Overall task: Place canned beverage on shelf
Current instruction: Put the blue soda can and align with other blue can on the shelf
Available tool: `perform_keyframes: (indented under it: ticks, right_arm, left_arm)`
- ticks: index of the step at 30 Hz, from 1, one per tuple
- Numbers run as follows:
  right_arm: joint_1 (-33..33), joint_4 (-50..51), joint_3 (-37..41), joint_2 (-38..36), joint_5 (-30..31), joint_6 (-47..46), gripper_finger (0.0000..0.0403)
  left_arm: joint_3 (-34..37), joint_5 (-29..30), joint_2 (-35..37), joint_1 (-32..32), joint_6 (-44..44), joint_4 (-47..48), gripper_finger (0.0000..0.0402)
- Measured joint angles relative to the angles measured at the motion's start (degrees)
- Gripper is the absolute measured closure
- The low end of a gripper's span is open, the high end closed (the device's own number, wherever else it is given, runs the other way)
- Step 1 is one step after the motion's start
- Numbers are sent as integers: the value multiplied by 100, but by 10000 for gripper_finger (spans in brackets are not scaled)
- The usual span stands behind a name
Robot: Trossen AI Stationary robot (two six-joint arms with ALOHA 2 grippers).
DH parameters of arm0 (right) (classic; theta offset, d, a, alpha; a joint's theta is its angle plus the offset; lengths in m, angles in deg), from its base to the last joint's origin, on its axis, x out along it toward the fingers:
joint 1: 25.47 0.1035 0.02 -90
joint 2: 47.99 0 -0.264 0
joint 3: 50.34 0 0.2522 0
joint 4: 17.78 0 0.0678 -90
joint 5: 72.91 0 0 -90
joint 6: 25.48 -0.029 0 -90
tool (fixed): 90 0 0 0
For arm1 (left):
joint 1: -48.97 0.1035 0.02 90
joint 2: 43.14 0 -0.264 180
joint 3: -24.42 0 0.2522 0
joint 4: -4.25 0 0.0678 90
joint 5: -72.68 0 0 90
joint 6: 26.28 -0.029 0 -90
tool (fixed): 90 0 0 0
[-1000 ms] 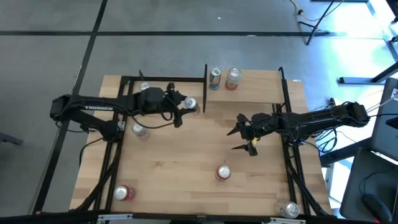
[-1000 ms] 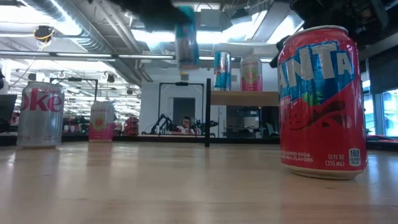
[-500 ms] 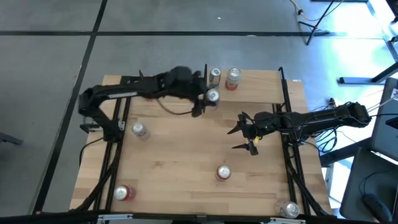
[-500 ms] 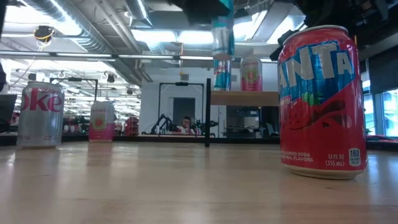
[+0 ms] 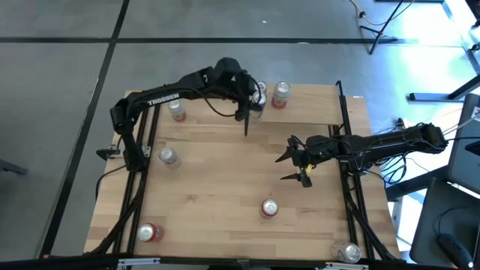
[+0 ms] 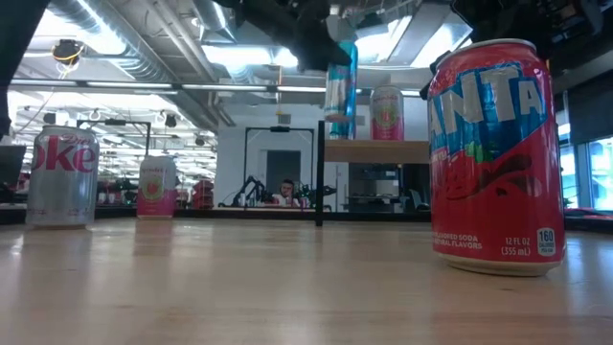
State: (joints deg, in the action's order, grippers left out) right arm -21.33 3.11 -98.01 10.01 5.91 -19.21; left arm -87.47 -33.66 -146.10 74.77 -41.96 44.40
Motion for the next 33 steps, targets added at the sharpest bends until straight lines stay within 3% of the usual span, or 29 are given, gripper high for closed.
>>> perform_keyframes:
  ticks: [22,33]
  right_arm:
    - [1,-105,0,0,0,20,100]
    - [2,-103,0,0,0,24,100]
  left_arm:
    - [892,-110,2,130,46,-1121,226]
    - [894,341,2,9,47,-1099,155]
